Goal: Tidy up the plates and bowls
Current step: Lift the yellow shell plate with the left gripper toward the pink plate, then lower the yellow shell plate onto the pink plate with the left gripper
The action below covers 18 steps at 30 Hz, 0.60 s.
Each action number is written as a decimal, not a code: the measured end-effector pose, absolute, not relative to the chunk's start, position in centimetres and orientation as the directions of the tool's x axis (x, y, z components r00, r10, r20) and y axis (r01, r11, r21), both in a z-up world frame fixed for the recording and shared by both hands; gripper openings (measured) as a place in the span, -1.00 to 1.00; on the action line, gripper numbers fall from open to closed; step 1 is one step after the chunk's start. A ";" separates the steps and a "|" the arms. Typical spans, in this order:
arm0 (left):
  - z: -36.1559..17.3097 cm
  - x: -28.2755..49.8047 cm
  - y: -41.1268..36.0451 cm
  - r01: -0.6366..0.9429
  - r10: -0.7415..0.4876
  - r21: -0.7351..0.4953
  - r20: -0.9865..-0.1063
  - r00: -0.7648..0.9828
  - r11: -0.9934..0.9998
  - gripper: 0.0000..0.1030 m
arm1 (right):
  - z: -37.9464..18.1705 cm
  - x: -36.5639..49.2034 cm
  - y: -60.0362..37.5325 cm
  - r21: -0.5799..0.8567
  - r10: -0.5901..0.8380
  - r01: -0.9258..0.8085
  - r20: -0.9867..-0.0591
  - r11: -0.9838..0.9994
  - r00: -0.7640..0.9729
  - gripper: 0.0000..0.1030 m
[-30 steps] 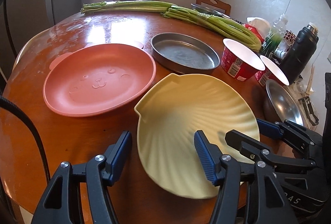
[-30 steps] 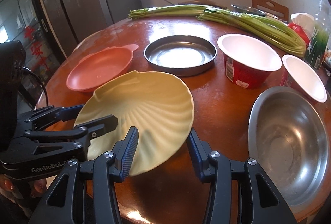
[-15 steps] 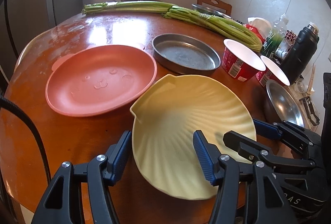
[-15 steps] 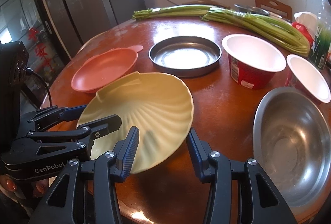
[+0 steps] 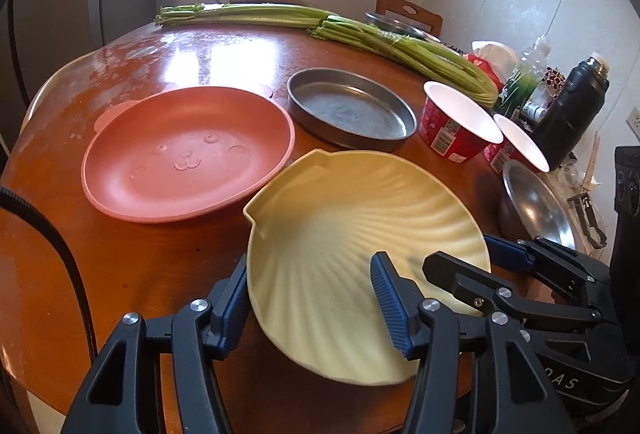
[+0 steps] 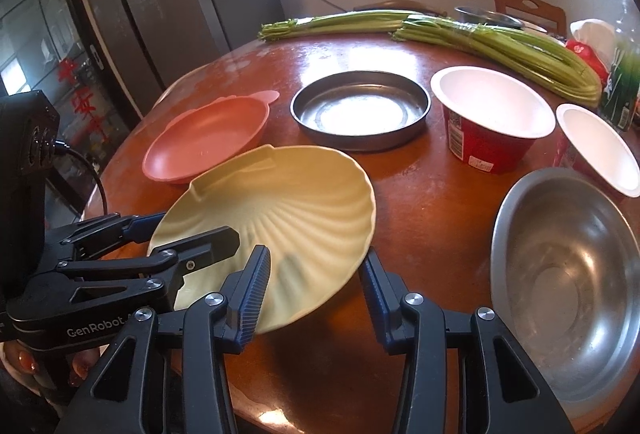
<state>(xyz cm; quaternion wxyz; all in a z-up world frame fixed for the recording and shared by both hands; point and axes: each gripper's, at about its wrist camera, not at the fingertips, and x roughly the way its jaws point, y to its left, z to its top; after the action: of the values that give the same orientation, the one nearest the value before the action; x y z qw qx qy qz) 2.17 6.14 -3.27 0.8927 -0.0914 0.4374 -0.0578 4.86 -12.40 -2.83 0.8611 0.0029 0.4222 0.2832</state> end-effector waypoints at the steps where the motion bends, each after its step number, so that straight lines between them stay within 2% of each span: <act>1: -3.1 2.1 6.0 0.026 -0.182 -0.211 -0.768 0.614 0.977 0.10 | -2.7 4.8 -12.5 0.245 0.491 -0.485 -0.725 0.840 0.484 -0.07; 18: 0.5 1.5 7.9 0.040 -0.166 -0.189 -0.723 0.671 0.981 0.10 | 1.1 5.0 -11.1 0.246 0.535 -0.521 -0.659 0.817 0.528 -0.07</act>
<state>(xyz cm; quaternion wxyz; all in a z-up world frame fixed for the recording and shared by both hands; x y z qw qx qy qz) 1.49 7.90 0.55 0.9105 -0.0787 0.4019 -0.0566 4.95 -11.11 1.06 0.8741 0.0090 0.3802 0.3021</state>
